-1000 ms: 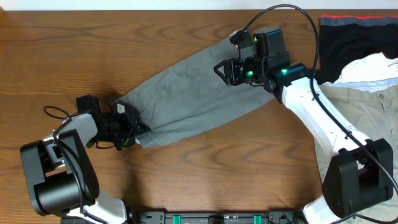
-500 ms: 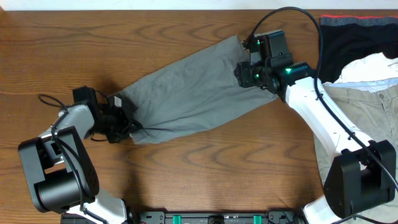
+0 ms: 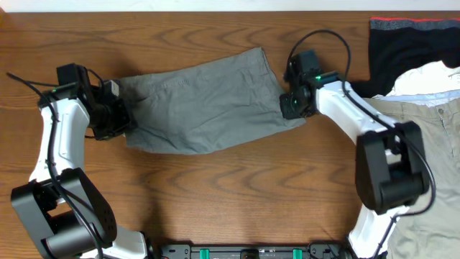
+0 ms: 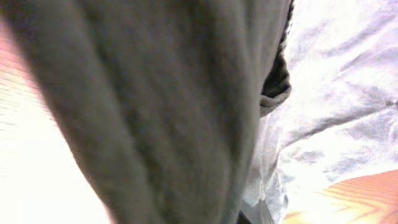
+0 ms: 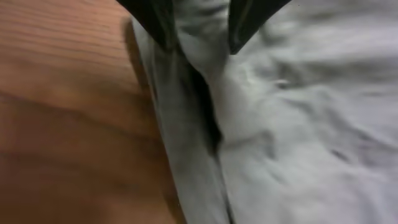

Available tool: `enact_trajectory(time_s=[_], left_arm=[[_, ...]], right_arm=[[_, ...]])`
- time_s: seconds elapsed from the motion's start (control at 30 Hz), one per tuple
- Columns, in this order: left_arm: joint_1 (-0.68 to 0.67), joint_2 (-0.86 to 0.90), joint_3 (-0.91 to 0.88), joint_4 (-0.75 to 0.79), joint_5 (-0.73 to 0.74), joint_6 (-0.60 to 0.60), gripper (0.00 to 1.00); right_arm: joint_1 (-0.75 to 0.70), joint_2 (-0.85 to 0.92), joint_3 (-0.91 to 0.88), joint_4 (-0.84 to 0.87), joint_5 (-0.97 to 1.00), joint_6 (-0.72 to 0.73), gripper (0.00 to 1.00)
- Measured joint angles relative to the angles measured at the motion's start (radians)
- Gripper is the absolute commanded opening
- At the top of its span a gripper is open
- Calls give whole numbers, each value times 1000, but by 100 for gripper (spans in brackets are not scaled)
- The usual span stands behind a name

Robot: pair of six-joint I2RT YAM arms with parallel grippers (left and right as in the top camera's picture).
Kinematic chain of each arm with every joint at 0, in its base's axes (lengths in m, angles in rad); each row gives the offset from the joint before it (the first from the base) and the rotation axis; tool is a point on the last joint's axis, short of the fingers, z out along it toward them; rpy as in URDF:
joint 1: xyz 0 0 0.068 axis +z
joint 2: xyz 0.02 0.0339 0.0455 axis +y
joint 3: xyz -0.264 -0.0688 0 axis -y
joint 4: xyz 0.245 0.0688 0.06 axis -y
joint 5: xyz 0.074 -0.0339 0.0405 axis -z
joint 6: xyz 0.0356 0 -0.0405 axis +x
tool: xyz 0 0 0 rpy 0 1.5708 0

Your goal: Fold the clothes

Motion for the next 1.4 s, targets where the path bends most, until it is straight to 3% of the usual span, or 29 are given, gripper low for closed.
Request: enact_trajectory(time_s=[0.3,0.53,0.73,0.97,1.23,1.4], left_arm=[[1,0,1,-22,-35,2,6],[2,0,23,-30,-81,14,6],[2,0,154,-97,-117,18,6],[0,-1,267,-193,-156,45,6],[-48,-1,464,-313,-272,64,6],[-113,-2,580,-319,-368,71,6]], right_arm=[[53,26,22,-186,-35,-4,8],[246,31,18,-340,-58,-26,6],[356,31,16,-318,-63,-10,17],[256,-7,3,-262,-19,51,29],[11,-197,0,-243,38,68,33],[-35,-217,0,-238,28,71,33]])
